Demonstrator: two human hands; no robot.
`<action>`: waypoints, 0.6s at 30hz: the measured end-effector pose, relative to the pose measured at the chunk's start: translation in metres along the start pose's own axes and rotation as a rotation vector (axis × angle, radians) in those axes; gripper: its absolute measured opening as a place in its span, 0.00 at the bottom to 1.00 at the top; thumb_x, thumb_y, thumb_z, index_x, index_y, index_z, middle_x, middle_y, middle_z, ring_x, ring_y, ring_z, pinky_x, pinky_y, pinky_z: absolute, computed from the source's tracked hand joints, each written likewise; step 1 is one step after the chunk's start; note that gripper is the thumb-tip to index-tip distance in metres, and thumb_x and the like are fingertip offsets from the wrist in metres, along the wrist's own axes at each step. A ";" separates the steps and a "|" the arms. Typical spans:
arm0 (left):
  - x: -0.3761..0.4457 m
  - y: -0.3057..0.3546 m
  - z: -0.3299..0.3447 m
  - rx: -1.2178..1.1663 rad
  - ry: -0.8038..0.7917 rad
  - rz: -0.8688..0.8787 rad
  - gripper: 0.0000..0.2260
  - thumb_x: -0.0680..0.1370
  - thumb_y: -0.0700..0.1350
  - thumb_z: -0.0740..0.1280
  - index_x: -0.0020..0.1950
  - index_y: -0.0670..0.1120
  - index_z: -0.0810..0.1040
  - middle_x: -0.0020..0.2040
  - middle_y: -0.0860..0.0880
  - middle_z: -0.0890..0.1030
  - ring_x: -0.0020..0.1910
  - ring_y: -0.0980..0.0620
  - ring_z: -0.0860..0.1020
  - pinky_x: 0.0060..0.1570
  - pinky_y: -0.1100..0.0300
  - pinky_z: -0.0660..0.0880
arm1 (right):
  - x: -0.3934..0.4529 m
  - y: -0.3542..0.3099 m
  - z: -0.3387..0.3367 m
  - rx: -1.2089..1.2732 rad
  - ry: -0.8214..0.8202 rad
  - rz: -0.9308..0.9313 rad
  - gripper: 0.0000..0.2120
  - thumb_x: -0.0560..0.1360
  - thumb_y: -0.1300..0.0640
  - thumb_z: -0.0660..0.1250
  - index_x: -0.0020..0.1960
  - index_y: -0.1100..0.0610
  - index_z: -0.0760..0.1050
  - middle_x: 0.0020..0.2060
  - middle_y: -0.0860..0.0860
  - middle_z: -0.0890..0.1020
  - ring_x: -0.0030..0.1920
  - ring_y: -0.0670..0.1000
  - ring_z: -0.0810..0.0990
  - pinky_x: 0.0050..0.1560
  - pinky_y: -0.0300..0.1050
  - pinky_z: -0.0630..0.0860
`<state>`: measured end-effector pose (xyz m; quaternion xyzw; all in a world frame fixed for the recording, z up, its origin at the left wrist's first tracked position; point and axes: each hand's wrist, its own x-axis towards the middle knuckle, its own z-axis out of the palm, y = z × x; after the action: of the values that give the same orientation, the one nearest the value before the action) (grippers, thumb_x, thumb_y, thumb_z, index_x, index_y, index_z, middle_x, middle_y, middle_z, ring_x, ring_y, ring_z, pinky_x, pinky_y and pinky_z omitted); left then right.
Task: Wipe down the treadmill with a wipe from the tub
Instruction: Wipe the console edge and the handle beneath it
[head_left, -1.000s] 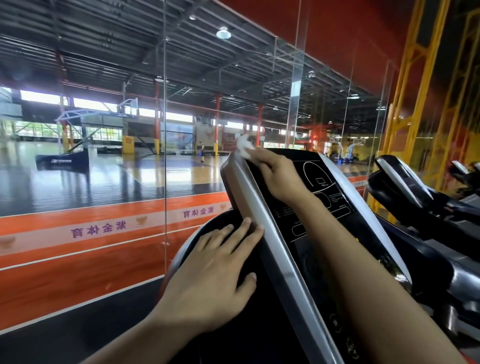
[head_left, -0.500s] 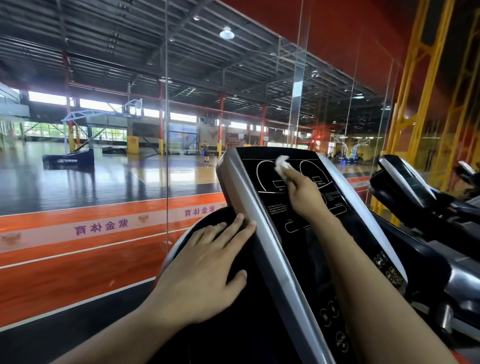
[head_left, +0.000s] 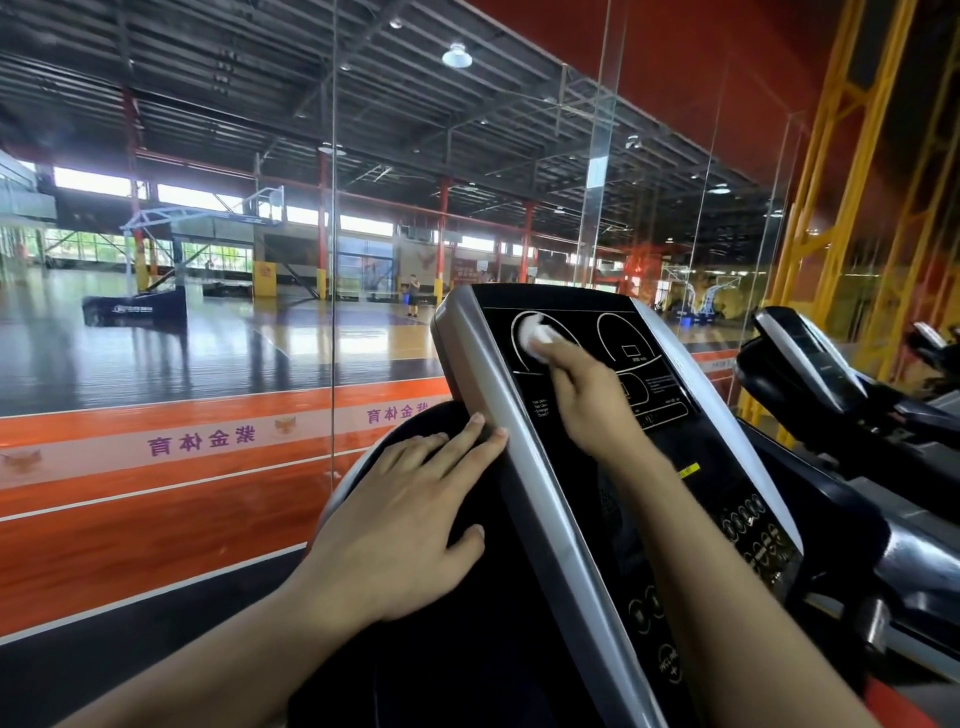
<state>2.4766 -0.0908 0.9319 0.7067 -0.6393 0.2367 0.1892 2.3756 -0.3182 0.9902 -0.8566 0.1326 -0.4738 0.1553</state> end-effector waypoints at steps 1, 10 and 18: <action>0.000 -0.001 0.000 0.000 0.002 0.000 0.36 0.82 0.60 0.57 0.79 0.65 0.33 0.81 0.63 0.36 0.81 0.56 0.45 0.77 0.61 0.40 | -0.006 -0.007 0.004 0.035 -0.003 -0.056 0.19 0.81 0.67 0.60 0.67 0.53 0.78 0.67 0.47 0.77 0.68 0.42 0.74 0.70 0.32 0.67; 0.001 -0.003 0.005 -0.003 0.022 0.008 0.37 0.81 0.60 0.57 0.80 0.65 0.34 0.82 0.63 0.38 0.81 0.55 0.48 0.79 0.57 0.46 | -0.017 0.014 -0.001 -0.065 0.116 0.114 0.20 0.81 0.64 0.60 0.70 0.54 0.76 0.61 0.54 0.83 0.60 0.56 0.81 0.57 0.45 0.76; 0.002 -0.007 0.006 0.019 0.003 -0.004 0.37 0.80 0.61 0.57 0.80 0.64 0.35 0.82 0.62 0.40 0.81 0.53 0.52 0.79 0.56 0.48 | -0.047 0.030 -0.020 -0.042 0.106 0.197 0.18 0.81 0.64 0.63 0.68 0.53 0.78 0.67 0.53 0.79 0.68 0.53 0.77 0.66 0.34 0.68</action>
<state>2.4842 -0.0952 0.9288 0.7094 -0.6354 0.2433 0.1837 2.3319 -0.3308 0.9526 -0.8162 0.2343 -0.4980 0.1758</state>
